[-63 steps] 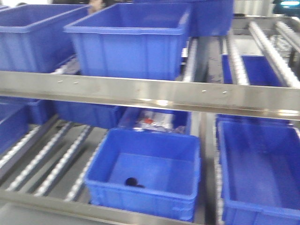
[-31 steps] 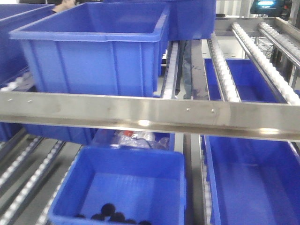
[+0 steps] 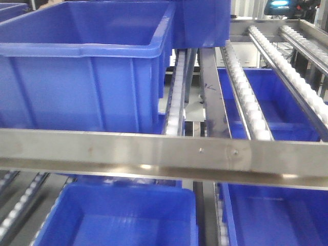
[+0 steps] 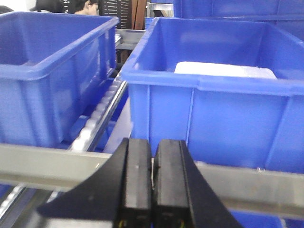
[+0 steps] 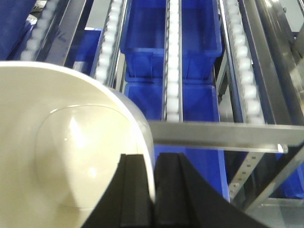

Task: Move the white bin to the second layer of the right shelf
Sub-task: 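Drive up close to the roller shelf with the bin held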

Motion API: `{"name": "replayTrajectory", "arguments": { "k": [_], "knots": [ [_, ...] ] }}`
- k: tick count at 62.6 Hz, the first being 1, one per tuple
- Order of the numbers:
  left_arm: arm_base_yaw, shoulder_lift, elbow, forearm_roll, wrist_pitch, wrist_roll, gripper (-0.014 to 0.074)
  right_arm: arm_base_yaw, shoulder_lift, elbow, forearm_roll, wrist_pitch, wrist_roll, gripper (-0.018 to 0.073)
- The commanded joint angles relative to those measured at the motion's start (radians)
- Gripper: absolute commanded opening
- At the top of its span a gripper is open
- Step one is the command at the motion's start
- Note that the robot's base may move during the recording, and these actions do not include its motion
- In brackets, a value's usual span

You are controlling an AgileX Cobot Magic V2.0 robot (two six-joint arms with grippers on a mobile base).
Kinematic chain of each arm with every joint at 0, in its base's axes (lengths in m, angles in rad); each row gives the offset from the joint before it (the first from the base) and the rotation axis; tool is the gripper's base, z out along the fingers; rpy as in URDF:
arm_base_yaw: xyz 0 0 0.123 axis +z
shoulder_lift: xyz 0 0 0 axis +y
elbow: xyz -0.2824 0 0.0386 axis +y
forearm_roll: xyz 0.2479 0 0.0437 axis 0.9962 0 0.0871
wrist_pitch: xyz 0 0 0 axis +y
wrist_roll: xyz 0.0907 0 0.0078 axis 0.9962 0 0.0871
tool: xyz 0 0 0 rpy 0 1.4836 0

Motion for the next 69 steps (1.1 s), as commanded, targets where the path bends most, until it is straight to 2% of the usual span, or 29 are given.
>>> {"name": "replayTrajectory", "arguments": {
  "k": [1,69],
  "knots": [
    [-0.003,-0.015,0.027,-0.005,-0.083,-0.005,0.0085,-0.004,0.01,-0.028,-0.005,-0.096,0.003,0.0047],
    [-0.003,-0.015,0.027,-0.005,-0.083,-0.005,0.0085,0.012,0.01,-0.028,-0.005,-0.096,0.003,0.0047]
  ]
}}
